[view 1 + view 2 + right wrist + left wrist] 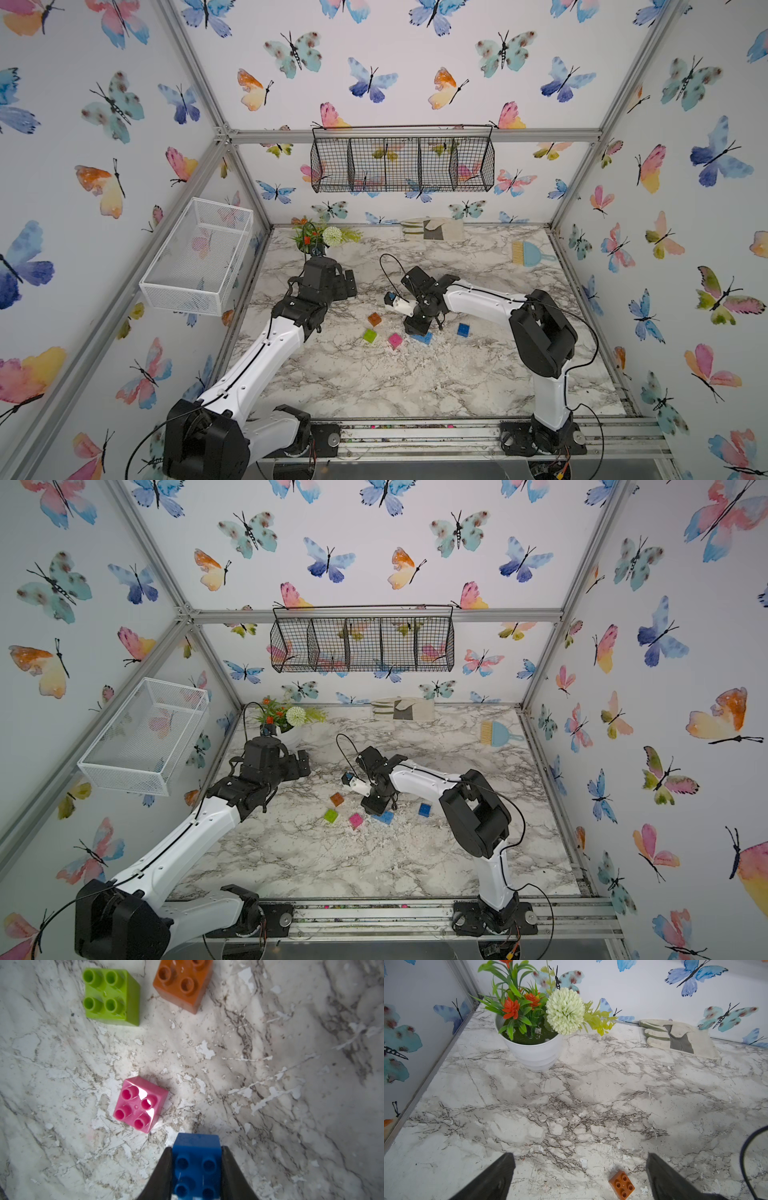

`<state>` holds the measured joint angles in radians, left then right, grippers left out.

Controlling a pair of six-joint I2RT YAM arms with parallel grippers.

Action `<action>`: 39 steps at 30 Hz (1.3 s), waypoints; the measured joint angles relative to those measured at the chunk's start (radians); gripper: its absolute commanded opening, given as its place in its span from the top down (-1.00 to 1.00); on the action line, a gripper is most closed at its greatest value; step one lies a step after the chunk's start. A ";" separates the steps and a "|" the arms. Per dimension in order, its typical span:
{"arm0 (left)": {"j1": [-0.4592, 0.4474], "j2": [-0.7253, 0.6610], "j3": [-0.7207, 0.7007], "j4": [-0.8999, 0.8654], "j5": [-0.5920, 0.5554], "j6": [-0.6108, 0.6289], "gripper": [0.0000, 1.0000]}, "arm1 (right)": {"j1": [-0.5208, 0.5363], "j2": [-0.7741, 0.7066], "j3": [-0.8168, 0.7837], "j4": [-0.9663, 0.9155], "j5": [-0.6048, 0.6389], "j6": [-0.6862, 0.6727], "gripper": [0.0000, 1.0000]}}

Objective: Assemble the letter y with lego
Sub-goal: Assemble the lego brick with the lego brick.

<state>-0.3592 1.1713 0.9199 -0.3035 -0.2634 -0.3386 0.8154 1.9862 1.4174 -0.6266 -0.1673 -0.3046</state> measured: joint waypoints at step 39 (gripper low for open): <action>0.005 0.000 0.000 0.000 0.024 0.001 -0.97 | -0.117 -0.259 -0.055 0.161 0.122 0.382 -0.97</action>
<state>-0.3542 1.1713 0.9199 -0.3031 -0.2398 -0.3378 0.6983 1.7267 1.3621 -0.4656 -0.0452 0.0772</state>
